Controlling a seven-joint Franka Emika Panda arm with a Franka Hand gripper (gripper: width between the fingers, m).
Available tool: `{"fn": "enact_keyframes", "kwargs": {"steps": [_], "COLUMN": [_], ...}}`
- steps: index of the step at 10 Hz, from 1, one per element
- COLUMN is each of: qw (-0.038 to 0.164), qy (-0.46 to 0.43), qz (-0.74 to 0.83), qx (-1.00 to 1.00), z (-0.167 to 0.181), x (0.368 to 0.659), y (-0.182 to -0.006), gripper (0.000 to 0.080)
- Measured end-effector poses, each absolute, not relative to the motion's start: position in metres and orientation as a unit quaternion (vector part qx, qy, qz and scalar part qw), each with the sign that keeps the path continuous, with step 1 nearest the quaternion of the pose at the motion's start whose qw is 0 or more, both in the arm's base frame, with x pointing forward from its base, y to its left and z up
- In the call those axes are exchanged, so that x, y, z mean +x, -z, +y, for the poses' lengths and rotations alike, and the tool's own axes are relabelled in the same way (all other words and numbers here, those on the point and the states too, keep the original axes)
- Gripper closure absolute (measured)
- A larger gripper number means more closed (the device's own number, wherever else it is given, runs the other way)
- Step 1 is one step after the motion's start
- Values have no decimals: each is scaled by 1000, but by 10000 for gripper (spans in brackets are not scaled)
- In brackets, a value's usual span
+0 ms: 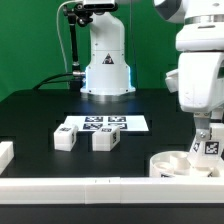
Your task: Assemble stool
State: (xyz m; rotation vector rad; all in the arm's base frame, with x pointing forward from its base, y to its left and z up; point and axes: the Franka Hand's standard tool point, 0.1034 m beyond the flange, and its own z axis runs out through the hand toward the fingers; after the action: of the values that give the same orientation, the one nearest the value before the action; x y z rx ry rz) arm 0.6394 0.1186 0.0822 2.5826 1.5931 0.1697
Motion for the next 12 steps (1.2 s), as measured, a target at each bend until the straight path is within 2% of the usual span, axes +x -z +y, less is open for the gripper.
{"fn": "enact_keyframes", "kwargs": {"steps": [5, 7, 8, 9, 12], "qw": [79, 79, 79, 79, 78], "qy": [-34, -34, -34, -33, -34], "qz": [645, 644, 644, 644, 629], "qx": [760, 760, 760, 760, 773], "z": [113, 112, 111, 111, 111], "x": [641, 641, 641, 641, 641], "y": [-78, -78, -78, -77, -77], "gripper": [151, 163, 330, 458, 458]}}
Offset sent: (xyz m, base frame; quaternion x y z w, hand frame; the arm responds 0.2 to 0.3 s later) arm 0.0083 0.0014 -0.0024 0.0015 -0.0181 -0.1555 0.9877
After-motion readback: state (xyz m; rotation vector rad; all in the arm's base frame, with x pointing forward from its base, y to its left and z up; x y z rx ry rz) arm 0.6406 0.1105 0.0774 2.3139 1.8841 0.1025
